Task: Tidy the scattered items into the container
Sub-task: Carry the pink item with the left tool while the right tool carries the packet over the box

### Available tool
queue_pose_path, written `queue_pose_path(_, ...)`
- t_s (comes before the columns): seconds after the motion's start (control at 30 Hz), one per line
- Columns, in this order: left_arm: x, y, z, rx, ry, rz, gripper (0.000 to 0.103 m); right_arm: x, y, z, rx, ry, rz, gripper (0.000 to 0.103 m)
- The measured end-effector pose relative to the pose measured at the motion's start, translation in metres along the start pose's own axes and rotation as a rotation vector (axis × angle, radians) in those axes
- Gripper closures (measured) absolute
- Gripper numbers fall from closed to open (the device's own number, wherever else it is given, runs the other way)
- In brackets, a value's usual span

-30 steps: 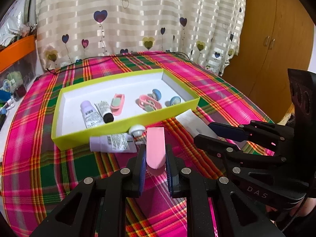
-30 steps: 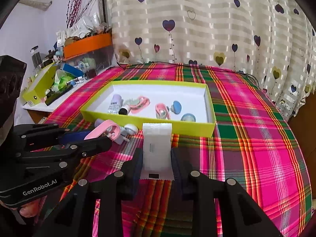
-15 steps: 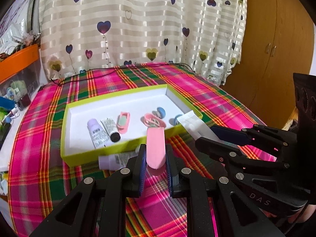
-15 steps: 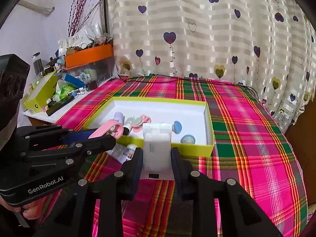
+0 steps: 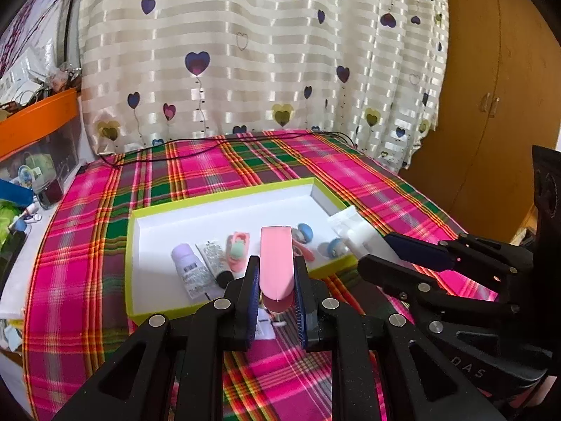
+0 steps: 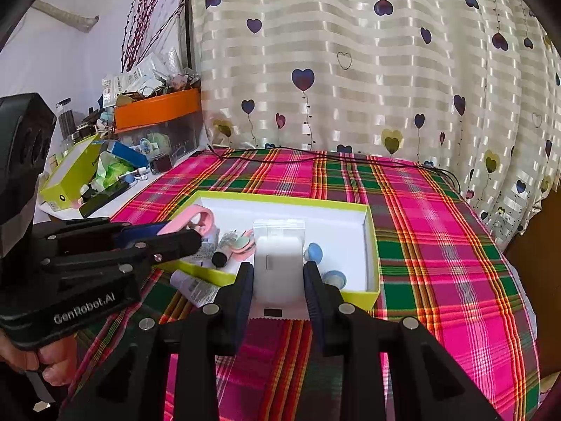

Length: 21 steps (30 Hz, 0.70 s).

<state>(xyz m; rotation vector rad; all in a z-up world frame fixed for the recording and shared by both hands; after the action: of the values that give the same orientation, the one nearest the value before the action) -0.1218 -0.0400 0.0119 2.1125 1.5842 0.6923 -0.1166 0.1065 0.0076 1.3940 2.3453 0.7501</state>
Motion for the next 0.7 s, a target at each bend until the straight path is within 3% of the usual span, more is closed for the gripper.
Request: queue_pose_path(0.7,-0.040,-0.026,-0.018,-0.005,0.053,-0.064,0.085,0.019,-0.033,-0.016,-0.017,-0.021,0.016,0.073)
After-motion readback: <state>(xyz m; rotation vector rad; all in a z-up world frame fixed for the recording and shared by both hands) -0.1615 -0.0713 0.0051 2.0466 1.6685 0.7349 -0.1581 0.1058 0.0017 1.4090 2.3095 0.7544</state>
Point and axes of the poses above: each gripper's, at about its wrist camera, not at the fingertips, and y roughly against the way its jaws point, x to its right, z to its underside, the point moved 1 cm from there along -y, roughly the way its jaws point, and after that the axes turned 4 degrees about z, right-handed, at the moved point
